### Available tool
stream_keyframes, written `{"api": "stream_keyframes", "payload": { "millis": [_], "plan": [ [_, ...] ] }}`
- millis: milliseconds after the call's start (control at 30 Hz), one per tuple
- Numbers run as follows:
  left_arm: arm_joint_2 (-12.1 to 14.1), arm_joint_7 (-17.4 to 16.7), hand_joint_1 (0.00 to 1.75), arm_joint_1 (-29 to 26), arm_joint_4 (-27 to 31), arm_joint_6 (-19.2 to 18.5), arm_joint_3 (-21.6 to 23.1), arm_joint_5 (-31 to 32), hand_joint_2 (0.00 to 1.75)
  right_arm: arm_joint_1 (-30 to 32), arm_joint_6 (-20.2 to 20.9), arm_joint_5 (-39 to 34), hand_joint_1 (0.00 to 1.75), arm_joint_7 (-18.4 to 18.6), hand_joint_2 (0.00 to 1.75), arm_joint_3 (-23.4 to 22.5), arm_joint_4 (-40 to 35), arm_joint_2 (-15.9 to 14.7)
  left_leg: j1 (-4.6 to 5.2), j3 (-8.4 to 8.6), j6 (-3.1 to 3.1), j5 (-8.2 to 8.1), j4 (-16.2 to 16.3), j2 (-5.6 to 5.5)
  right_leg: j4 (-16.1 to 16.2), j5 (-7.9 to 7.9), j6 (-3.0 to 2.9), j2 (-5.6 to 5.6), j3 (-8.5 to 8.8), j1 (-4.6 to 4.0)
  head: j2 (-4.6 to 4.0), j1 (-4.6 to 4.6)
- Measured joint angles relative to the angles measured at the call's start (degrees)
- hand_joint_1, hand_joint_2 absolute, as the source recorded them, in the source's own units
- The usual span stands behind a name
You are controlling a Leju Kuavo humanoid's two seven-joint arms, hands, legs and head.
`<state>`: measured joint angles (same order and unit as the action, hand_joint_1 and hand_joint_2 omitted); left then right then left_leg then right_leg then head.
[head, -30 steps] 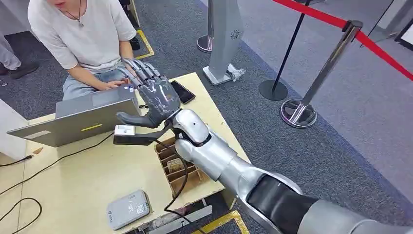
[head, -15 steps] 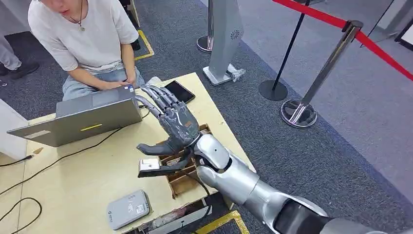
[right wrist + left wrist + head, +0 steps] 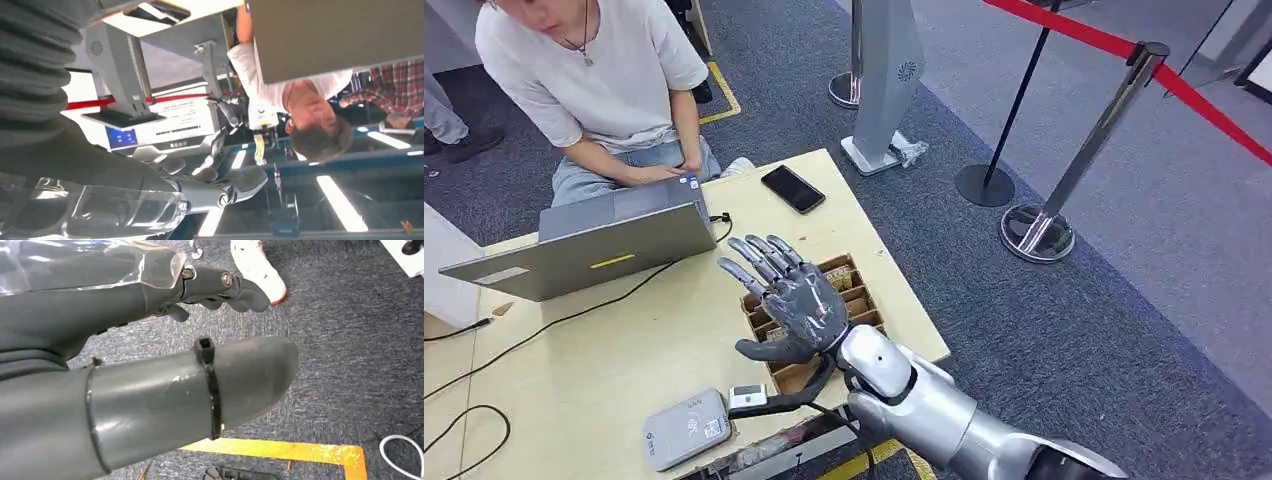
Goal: Pass the card to the sensor for recognition and then transmit it.
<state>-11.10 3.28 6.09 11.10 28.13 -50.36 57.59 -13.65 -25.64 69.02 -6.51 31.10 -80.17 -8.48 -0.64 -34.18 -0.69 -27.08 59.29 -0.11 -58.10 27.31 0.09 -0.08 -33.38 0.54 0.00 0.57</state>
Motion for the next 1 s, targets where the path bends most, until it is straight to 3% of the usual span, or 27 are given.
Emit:
{"api": "stream_keyframes", "payload": {
  "millis": [533,867,900,933,967,1000],
  "plan": [
    [0.0,0.0,0.0,0.02,0.0,-0.41,-0.07,-0.22,0.0,-0.87,10.38,-1.64,0.0,1.11,1.75,1.55,2.56,-0.72,0.0,0.0,0.0,0.0,0.0,0.0,0.0,0.0,0.0,0.0,0.0,0.0,0.0,0.0],
    [-0.22,-0.61,0.0,0.1,0.0,0.09,-1.07,-0.83,0.0,-1.74,11.8,-3.43,0.0,1.22,1.75,1.62,2.71,-1.24,0.0,0.0,0.0,0.0,0.0,0.0,0.0,0.0,0.0,0.0,0.0,0.0,0.0,0.0],
    [-0.22,-0.61,0.0,0.1,0.0,0.09,-1.07,-0.85,0.0,-1.84,11.8,-3.43,0.07,1.22,1.75,1.62,2.71,-1.25,0.0,0.0,0.0,0.0,0.0,0.0,0.0,0.0,0.0,0.0,0.0,0.0,0.0,0.0],
    [-0.22,-0.59,0.0,0.1,0.0,0.09,-1.07,-0.85,0.0,-1.94,11.8,-3.43,0.31,1.22,1.75,1.62,2.71,-1.25,0.0,0.0,0.0,0.0,0.0,0.0,0.0,0.0,0.0,0.0,0.0,0.0,0.0,0.0],
    [-0.22,-0.57,0.0,0.1,0.0,0.09,-1.07,-0.85,0.0,-2.0,11.8,-3.43,0.37,1.25,1.75,1.6,2.71,-1.25,0.0,0.01,0.0,0.0,0.0,0.0,0.0,0.0,0.0,0.0,0.0,0.0,0.0,0.0],
    [-0.22,-0.57,0.0,0.1,0.0,0.09,-1.07,-0.85,0.0,-2.02,11.8,-3.45,0.68,1.31,1.75,1.6,2.69,-1.25,0.0,0.01,0.0,0.0,0.0,0.0,0.0,0.0,0.0,0.0,0.0,0.0,0.0,0.0]
  ]
}}
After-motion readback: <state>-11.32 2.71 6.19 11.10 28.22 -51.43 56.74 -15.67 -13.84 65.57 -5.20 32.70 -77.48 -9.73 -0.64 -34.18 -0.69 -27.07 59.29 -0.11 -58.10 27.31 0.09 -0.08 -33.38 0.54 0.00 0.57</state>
